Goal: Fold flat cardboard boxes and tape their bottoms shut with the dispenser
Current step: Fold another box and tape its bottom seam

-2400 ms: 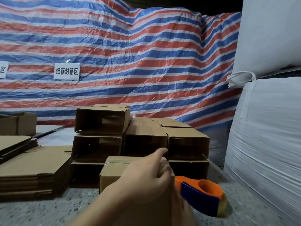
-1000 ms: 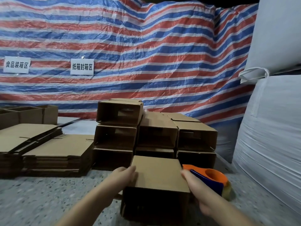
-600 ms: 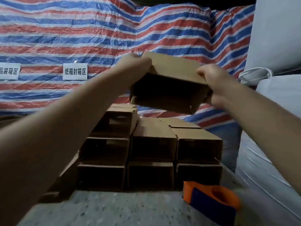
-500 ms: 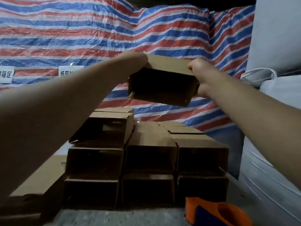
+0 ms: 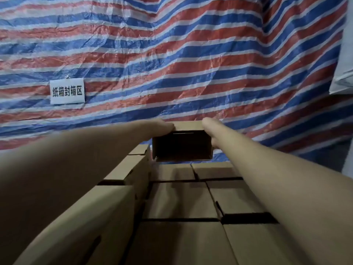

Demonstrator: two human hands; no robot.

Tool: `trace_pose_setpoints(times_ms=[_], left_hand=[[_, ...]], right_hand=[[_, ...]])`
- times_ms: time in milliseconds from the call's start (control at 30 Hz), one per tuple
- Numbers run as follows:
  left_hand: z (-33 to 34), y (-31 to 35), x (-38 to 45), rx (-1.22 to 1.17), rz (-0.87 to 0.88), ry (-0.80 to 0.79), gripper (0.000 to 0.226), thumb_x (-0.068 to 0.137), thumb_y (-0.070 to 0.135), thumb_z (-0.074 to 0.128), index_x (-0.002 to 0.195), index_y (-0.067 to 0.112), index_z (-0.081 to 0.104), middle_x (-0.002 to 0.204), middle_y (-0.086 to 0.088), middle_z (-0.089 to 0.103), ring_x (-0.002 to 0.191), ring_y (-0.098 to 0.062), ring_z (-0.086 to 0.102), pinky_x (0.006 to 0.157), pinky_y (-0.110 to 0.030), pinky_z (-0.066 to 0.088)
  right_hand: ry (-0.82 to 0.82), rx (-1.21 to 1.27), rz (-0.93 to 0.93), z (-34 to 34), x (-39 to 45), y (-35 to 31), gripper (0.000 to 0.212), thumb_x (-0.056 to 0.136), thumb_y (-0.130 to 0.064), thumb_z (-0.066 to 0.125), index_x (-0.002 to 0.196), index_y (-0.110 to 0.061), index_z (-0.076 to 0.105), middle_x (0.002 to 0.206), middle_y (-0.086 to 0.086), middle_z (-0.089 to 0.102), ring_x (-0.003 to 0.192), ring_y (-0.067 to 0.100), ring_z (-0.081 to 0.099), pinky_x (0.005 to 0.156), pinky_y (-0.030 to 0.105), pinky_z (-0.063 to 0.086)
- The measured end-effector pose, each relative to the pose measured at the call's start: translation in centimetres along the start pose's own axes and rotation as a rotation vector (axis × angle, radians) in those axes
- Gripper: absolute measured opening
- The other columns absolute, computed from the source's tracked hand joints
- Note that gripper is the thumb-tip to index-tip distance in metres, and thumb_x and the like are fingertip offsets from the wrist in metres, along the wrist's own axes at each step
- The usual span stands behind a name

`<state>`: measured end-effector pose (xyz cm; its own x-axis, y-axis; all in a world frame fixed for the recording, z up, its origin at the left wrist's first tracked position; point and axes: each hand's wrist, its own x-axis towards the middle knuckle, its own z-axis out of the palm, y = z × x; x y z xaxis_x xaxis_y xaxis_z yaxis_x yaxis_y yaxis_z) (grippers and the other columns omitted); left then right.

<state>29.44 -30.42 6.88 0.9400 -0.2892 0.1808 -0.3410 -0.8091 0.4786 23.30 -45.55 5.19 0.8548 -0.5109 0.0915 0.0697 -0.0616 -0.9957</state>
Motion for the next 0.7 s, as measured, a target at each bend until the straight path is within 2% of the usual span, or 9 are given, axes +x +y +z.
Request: trace_pose_setpoints(times_ms=[200,333,367,433,500,567,633,700], left_hand=[[3.0,-2.8,4.5,0.099,-0.128,-0.104,0.06,0.103,0.05,0.031,0.153,0.015,0.029,0.155,-0.013,0.033,0.14,-0.031,0.036,0.112,-0.045,0.032],[4.9,-4.3,4.1,0.327,-0.113,-0.21,0.058,0.107,0.045,0.013,0.158,0.018,0.013,0.164,-0.012,0.014,0.15,-0.03,0.014,0.12,-0.044,0.012],[5.2,-4.4,3.8,0.392,-0.099,-0.238,0.055,0.107,0.044,0.01,0.158,0.023,0.006,0.165,-0.012,0.007,0.151,-0.031,0.009,0.12,-0.045,0.009],[5.2,-3.9,3.1,0.408,-0.103,-0.255,0.054,0.107,0.044,0.01,0.158,0.029,-0.001,0.165,-0.011,0.002,0.151,-0.033,0.005,0.12,-0.049,0.008],[4.5,-2.9,2.1,0.419,-0.062,-0.246,0.054,0.108,0.038,0.018,0.158,0.027,-0.001,0.165,-0.013,0.006,0.15,-0.034,0.012,0.119,-0.048,0.014],[3.3,-1.7,0.9,0.456,-0.041,-0.2,0.056,0.109,0.03,0.023,0.158,0.022,-0.002,0.164,-0.015,0.011,0.148,-0.035,0.02,0.117,-0.046,0.02],[1.5,-0.5,-1.0,0.448,-0.033,-0.128,0.053,0.109,0.023,0.02,0.158,0.016,0.001,0.161,-0.019,0.018,0.144,-0.036,0.028,0.115,-0.042,0.024],[-0.5,0.7,-4.3,0.398,0.025,-0.022,0.048,0.11,0.023,0.019,0.156,0.011,0.017,0.153,-0.021,0.035,0.133,-0.036,0.042,0.109,-0.041,0.032]], right_hand=[[0.023,-0.075,0.047,2.1,5.3,4.2,0.039,0.099,-0.017,0.043,0.134,-0.001,0.051,0.127,0.019,0.063,0.112,0.034,0.064,0.101,0.045,0.053],[-0.016,-0.377,0.065,2.8,5.6,7.3,0.044,0.102,-0.015,0.044,0.142,0.003,0.044,0.137,0.022,0.056,0.122,0.036,0.059,0.093,0.033,0.047],[-0.031,-0.44,0.06,2.8,5.5,7.5,0.046,0.105,-0.017,0.041,0.146,0.003,0.04,0.142,0.023,0.052,0.127,0.036,0.055,0.094,0.033,0.045],[-0.032,-0.483,0.042,2.4,4.8,6.8,0.051,0.109,-0.026,0.034,0.151,0.004,0.033,0.153,0.024,0.041,0.138,0.038,0.045,0.106,0.035,0.04],[-0.017,-0.483,0.029,1.6,4.0,5.5,0.059,0.11,-0.036,0.029,0.153,0.004,0.028,0.158,0.024,0.034,0.142,0.038,0.039,0.113,0.038,0.036],[-0.024,-0.492,-0.006,0.5,2.7,4.0,0.058,0.109,-0.033,0.031,0.155,0.002,0.026,0.158,0.022,0.035,0.14,0.037,0.041,0.111,0.04,0.037],[-0.043,-0.554,-0.054,-0.4,0.7,2.5,0.05,0.107,-0.024,0.037,0.149,0.002,0.036,0.148,0.022,0.048,0.132,0.036,0.051,0.108,0.043,0.042],[-0.072,-0.531,-0.114,-1.2,-1.8,1.0,0.042,0.104,-0.018,0.044,0.141,0.0,0.048,0.138,0.019,0.057,0.119,0.033,0.061,0.099,0.043,0.054]])
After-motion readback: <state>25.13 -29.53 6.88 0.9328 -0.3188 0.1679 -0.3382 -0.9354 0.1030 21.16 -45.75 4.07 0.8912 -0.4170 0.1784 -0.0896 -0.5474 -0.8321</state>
